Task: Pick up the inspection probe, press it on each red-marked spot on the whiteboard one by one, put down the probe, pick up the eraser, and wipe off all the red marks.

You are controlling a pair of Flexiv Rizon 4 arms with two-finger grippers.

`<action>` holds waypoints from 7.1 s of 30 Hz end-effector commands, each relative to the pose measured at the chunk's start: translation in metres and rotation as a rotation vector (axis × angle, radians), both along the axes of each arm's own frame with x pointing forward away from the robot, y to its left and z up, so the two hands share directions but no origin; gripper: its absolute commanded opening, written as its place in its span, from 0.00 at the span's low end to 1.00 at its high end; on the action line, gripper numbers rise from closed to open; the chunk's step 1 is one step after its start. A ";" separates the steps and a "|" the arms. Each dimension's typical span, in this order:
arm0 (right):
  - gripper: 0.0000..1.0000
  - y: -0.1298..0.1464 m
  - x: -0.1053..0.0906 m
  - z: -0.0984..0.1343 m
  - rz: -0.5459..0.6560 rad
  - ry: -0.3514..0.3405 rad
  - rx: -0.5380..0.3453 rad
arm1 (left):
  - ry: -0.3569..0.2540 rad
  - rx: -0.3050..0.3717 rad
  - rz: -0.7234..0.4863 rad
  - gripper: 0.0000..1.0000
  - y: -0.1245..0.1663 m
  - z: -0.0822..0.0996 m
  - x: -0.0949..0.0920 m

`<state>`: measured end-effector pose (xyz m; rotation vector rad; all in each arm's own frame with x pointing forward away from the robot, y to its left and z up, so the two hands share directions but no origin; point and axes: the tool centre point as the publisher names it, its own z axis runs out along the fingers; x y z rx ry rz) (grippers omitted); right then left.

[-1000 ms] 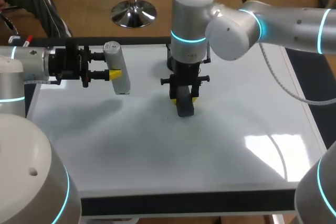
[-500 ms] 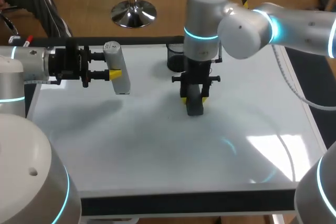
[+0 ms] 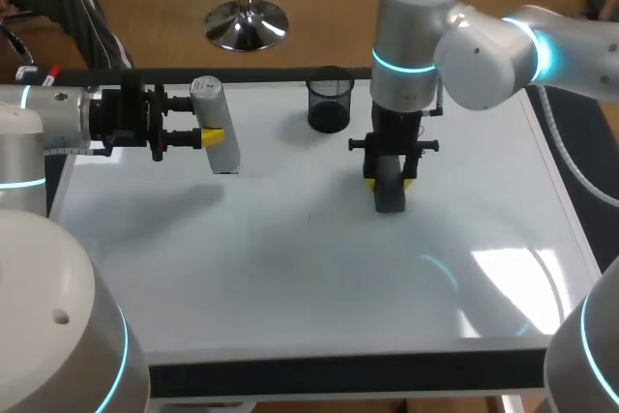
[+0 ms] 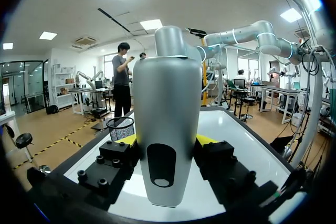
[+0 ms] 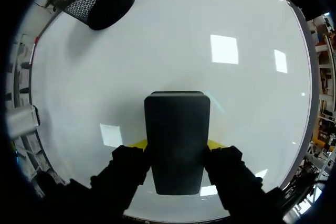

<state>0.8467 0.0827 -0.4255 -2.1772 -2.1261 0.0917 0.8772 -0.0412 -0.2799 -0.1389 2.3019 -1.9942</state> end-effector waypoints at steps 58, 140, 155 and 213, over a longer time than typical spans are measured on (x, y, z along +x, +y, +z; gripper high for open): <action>0.00 -0.128 -0.061 0.003 0.044 -0.050 0.039 | 0.000 -0.002 -0.002 0.00 0.000 0.000 0.001; 1.00 -0.125 -0.067 0.090 0.004 -0.099 0.019 | 0.005 0.002 -0.008 0.00 -0.001 0.002 0.002; 1.00 -0.125 -0.067 0.090 0.004 -0.099 0.019 | 0.012 0.018 -0.071 0.00 -0.014 0.027 0.027; 1.00 -0.125 -0.067 0.090 0.004 -0.099 0.019 | 0.000 0.015 -0.211 0.00 -0.148 0.081 0.151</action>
